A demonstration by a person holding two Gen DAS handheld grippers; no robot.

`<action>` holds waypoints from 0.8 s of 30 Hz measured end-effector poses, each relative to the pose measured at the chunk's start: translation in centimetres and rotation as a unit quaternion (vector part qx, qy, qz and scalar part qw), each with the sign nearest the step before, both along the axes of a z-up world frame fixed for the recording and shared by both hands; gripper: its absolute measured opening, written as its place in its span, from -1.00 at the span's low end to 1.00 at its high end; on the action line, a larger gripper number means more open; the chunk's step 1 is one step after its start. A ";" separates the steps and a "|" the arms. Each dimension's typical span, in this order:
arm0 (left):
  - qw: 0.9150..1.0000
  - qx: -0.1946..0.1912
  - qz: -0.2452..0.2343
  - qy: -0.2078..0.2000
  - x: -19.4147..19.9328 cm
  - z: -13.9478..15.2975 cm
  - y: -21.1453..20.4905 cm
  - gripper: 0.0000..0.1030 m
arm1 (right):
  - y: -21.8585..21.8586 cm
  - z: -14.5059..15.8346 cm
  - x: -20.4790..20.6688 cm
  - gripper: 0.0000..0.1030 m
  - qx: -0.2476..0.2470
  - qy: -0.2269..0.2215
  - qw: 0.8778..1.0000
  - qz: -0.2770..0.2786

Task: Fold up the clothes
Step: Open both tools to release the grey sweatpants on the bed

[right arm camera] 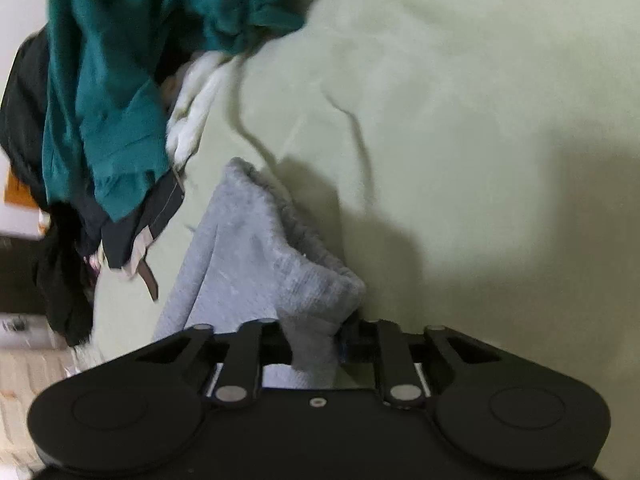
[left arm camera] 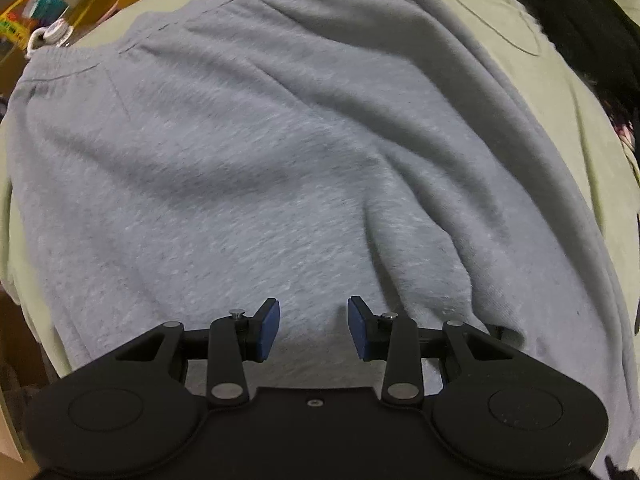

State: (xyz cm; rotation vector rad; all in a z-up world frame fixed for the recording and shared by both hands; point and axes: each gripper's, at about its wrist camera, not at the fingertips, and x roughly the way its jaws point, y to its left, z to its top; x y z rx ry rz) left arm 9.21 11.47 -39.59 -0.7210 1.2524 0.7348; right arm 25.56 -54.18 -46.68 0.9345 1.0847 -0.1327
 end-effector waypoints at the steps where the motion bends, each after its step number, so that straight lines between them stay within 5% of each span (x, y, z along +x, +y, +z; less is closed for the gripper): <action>1: 1.000 0.004 -0.004 0.000 0.1 0.4 0.1 -0.21 | -0.2 0.3 0.3 -0.81 -0.008 -0.004 1.000 0.005; 6: 0.999 0.028 -0.012 -0.015 0.3 3.7 2.0 -0.19 | -0.4 0.3 2.3 -0.75 -0.049 0.000 0.998 0.044; 9: 0.998 0.059 -0.017 -0.027 0.7 5.6 4.3 -0.02 | 1.4 -0.4 2.8 -0.26 -0.091 0.022 0.992 0.089; 14: 0.995 0.088 -0.006 -0.044 1.7 6.1 9.7 0.26 | 1.5 0.8 0.2 -0.04 -0.113 0.021 0.991 0.073; 19: 0.990 0.109 -0.002 -0.085 3.0 6.2 15.5 0.27 | 2.8 5.3 -2.6 0.10 -0.178 -0.002 0.982 0.069; 24: 0.984 0.121 -0.047 -0.121 6.5 4.6 22.9 0.28 | 10.4 8.1 -2.3 0.10 -0.159 -0.071 0.976 0.133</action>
